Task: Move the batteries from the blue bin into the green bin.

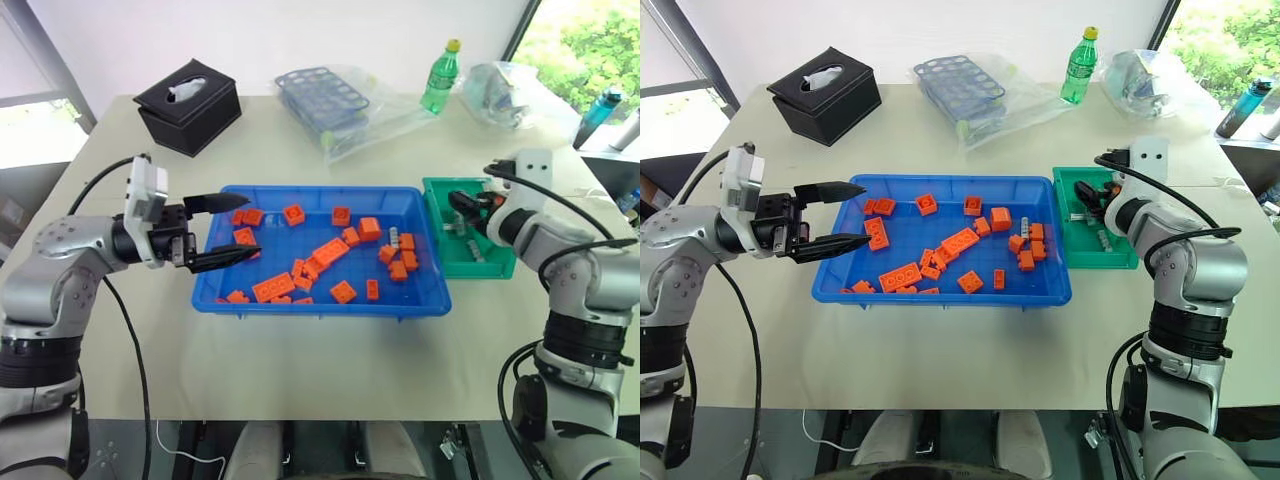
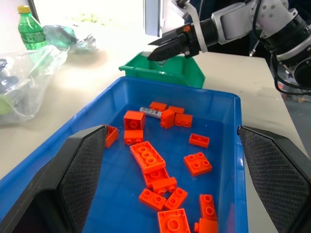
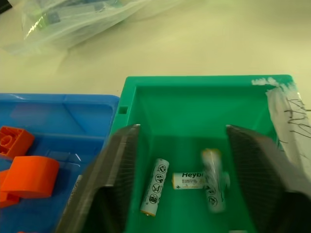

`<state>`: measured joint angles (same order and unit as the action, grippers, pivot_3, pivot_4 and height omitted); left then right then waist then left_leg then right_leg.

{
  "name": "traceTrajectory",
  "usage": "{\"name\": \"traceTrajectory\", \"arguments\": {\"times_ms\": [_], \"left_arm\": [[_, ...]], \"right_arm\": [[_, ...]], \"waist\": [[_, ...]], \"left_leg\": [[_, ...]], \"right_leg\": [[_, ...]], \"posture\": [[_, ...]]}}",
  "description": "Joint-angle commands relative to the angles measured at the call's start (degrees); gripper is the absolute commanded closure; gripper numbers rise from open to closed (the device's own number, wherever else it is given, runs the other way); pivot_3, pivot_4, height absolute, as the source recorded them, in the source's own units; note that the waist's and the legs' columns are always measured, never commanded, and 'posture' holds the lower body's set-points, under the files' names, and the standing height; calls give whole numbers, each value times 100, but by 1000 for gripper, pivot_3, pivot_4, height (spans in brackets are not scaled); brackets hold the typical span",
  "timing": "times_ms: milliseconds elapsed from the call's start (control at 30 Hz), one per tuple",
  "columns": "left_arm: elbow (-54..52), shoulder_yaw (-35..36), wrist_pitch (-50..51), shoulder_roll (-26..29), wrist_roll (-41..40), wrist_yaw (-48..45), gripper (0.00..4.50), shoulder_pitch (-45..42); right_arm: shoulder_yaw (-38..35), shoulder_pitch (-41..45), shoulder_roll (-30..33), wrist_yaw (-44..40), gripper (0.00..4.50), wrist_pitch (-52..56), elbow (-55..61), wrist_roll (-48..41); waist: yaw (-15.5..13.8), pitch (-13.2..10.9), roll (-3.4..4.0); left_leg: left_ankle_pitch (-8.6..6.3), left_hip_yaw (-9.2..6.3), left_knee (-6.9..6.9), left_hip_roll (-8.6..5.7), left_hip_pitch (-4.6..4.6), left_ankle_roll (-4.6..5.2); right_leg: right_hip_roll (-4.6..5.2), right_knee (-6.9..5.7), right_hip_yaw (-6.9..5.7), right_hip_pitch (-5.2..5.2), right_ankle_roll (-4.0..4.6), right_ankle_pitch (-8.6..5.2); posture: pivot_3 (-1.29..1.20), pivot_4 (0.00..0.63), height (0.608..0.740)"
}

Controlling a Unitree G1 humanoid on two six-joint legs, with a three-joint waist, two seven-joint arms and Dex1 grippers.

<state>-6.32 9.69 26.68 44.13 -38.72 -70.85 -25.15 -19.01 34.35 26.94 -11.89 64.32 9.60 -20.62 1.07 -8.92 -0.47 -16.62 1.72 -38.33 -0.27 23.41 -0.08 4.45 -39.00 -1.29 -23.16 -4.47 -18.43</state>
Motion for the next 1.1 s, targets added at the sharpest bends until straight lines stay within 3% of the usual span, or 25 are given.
{"name": "traceTrajectory", "arguments": {"times_ms": [33,200,367,567,1100], "left_arm": [[-72,16,-81,-11,-15,-22,0,-61],[-104,46,-90,-17,-7,-10,0,6],[-117,44,-99,-44,4,4,0,18],[-139,68,-109,-62,31,34,0,24],[-311,158,-57,-88,-50,234,0,149]], "right_arm": [[401,17,143,-67,812,-423,512,160],[1624,-207,109,-615,812,-696,1391,87],[2289,-273,-29,-527,812,-570,1067,384],[2354,-176,-355,-337,812,-466,402,538],[2967,286,-78,-348,812,-498,-249,1391]], "waist": [[-6,0,0],[10,0,0],[-24,0,0],[-14,0,-1],[-25,0,-1]], "left_leg": [[0,0,0,0,0,0],[-3,-1,0,0,0,5],[-5,-1,-2,0,0,9],[1,-2,-7,-2,1,-2],[1,-3,-8,-3,1,-3]], "right_leg": [[1,0,0,0,0,0],[0,0,0,-1,0,0],[0,0,0,0,0,0],[1,0,-1,1,0,0],[3,-1,-1,2,0,0]], "posture": [[0,150,733],[0,150,733],[0,150,733],[0,150,733],[0,150,733]]}}
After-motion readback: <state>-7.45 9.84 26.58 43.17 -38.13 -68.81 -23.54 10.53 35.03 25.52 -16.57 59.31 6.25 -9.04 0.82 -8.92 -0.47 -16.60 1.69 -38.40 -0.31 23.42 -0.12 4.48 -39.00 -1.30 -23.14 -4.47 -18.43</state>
